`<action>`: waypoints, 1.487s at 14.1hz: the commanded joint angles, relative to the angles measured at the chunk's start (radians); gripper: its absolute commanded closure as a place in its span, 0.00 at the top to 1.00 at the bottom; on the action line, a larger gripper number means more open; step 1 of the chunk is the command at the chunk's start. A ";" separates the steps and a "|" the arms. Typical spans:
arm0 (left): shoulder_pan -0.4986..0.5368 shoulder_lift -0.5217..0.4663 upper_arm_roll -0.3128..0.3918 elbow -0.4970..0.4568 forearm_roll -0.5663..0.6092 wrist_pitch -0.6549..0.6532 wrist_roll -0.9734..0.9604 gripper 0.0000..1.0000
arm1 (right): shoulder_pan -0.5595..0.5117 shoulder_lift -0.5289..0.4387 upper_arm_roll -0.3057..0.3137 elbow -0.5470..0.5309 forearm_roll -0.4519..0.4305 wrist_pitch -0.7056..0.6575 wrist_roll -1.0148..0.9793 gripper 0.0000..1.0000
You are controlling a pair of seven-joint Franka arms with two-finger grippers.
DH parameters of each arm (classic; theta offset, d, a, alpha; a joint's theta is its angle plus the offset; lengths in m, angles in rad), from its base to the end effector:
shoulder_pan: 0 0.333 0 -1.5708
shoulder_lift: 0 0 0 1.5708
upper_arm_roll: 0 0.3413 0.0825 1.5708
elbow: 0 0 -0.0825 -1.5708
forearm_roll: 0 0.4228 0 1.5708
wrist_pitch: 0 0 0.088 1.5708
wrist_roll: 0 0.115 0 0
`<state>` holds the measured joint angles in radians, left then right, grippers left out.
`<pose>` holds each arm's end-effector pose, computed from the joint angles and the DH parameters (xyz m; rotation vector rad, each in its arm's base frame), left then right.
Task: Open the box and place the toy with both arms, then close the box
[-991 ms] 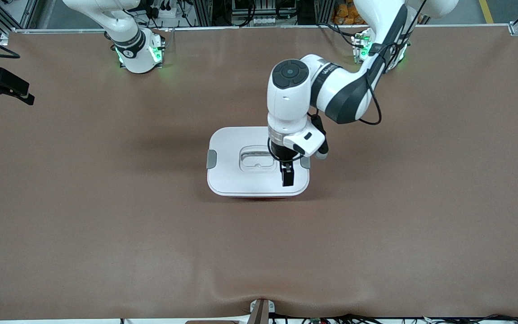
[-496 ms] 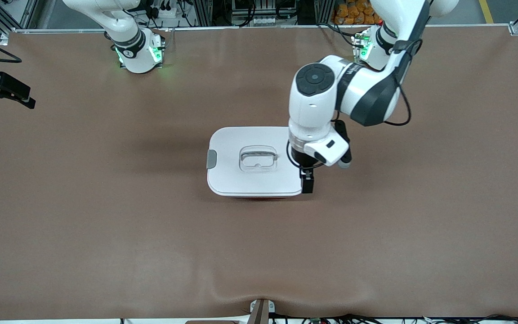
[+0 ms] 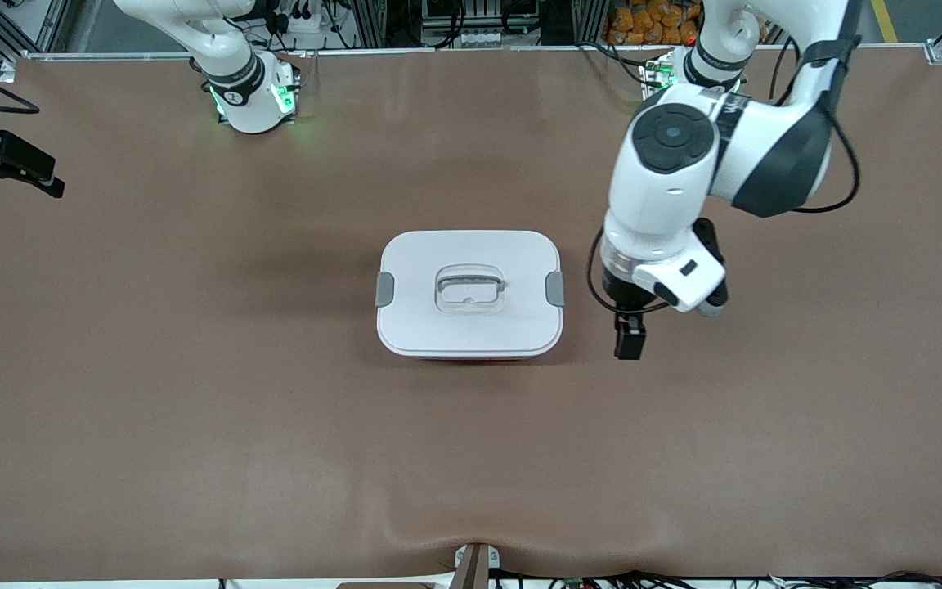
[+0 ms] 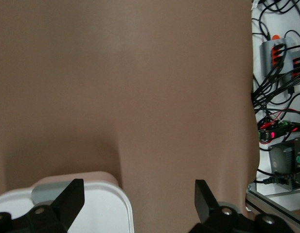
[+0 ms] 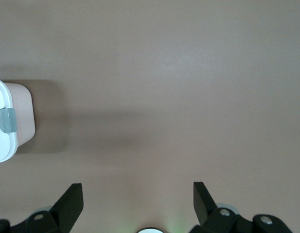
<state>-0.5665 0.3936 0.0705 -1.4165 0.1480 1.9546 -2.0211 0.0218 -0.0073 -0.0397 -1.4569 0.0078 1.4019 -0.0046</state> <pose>0.6530 -0.3505 0.4970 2.2524 2.0406 0.3113 0.5721 -0.0093 0.6888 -3.1321 0.0191 0.0746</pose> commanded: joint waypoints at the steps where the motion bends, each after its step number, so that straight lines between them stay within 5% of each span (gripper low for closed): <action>1: 0.040 -0.025 -0.008 -0.009 0.004 -0.046 0.099 1.00 | 0.001 -0.020 0.001 -0.019 0.015 0.011 -0.008 1.00; 13: 0.264 -0.081 -0.014 -0.012 -0.028 -0.172 0.628 1.00 | 0.001 -0.016 0.001 -0.014 0.015 0.020 -0.012 1.00; 21: 0.392 -0.131 -0.014 -0.019 -0.028 -0.318 1.172 1.00 | 0.000 -0.019 0.000 -0.014 0.015 0.016 -0.035 1.00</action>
<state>-0.2085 0.2974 0.0678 -1.4163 0.1330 1.6808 -0.9616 0.0222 -0.0073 -0.0366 -1.4570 0.0093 1.4152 -0.0182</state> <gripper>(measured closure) 0.000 0.000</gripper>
